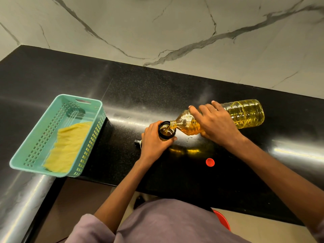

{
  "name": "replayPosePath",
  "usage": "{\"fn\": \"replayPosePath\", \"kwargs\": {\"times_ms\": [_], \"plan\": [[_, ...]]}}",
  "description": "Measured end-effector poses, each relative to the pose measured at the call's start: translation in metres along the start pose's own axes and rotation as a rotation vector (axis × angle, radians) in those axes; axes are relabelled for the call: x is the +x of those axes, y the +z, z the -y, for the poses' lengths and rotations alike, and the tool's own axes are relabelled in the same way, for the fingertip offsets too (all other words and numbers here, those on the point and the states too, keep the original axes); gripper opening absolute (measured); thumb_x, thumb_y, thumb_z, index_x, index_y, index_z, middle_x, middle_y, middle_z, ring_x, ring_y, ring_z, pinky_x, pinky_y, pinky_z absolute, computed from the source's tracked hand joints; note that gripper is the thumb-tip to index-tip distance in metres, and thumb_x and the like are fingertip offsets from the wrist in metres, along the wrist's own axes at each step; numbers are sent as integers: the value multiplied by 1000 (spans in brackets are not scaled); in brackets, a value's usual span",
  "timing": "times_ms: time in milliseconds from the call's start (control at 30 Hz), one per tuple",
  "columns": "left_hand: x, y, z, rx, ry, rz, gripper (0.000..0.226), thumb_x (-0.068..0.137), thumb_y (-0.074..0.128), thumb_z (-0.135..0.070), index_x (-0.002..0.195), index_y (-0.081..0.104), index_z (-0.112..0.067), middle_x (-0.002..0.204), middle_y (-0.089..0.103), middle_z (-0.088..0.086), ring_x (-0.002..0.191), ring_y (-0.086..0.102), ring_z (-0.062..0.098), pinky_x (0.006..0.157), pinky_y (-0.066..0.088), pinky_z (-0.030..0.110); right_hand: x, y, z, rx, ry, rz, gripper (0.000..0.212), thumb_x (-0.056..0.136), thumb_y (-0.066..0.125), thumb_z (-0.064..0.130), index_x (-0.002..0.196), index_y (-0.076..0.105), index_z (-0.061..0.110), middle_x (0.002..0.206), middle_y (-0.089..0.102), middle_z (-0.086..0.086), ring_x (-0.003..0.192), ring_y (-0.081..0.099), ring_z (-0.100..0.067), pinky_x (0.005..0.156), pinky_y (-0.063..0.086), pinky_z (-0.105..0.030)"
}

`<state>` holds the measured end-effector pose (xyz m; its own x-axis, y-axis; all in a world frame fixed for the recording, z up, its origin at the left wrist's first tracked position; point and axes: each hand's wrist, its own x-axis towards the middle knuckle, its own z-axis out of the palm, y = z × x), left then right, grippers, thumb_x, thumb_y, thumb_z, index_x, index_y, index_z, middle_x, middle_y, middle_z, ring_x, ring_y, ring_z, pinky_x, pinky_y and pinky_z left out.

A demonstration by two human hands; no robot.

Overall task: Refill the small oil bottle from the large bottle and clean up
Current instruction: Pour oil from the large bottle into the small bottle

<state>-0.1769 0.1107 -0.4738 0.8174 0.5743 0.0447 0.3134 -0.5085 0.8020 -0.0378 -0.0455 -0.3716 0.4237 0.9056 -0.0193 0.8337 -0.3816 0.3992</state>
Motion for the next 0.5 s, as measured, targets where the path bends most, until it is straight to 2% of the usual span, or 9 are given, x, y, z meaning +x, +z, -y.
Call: {"fn": "replayPosePath", "kwargs": {"times_ms": [500], "plan": [[0,0,1,-5,9,-1,65,68,77,-51,122,51,-26,119,55,-7,112,48,11,91,26,26,0,1,3,-9,-4,-12,84,65,80,22,135,36,8,105,61,-18,96,60,-32,97,44,-50]]}}
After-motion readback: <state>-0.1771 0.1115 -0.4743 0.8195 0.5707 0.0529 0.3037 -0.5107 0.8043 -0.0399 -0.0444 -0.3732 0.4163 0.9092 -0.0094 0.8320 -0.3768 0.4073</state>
